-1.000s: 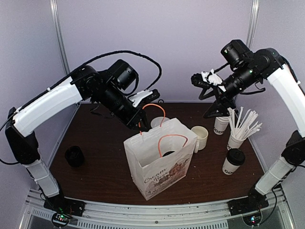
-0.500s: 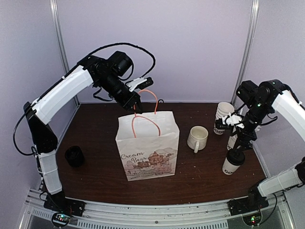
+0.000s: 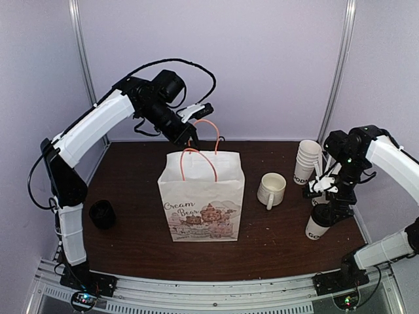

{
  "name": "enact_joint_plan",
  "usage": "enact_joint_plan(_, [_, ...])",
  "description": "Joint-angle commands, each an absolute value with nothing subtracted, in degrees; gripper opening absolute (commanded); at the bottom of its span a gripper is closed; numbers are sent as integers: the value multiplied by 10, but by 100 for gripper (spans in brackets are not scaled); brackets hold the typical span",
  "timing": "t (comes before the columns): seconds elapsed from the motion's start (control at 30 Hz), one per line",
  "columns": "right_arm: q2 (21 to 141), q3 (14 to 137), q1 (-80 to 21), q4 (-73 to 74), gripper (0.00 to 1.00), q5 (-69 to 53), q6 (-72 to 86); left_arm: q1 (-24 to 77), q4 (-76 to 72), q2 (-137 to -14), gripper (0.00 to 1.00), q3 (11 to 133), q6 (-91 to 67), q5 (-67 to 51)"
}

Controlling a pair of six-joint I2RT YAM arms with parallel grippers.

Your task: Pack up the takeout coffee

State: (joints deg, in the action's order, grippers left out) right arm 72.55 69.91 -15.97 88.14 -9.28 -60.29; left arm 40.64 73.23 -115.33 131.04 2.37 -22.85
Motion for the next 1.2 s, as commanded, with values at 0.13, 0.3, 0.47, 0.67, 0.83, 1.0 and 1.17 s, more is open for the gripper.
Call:
enact_joint_plan(0.13, [755,687,-150,833,99,-68,-623,392,692,-1155,6,1332,30,-225])
enact_joint_plan(0.3, [780,689,-148,823,99,-77,-625,388,692,-1156,26,1333,25,-216])
enact_joint_plan(0.47, [793,684,-147,819,99,-75,-626,388,688,-1127,45,1338,18,-207])
enact_joint_plan(0.67, [799,659,-147,806,99,-66,-625,388,656,-1053,68,1285,13,-224])
enact_joint_plan(0.83, [799,651,-147,797,93,-66,-623,388,642,-1000,73,1234,19,-167])
enact_joint_plan(1.0, [797,643,-147,792,89,-58,-622,388,641,-978,76,1209,24,-132])
enact_joint_plan(1.17, [784,641,-147,791,82,-59,-615,388,639,-971,76,1202,17,-134])
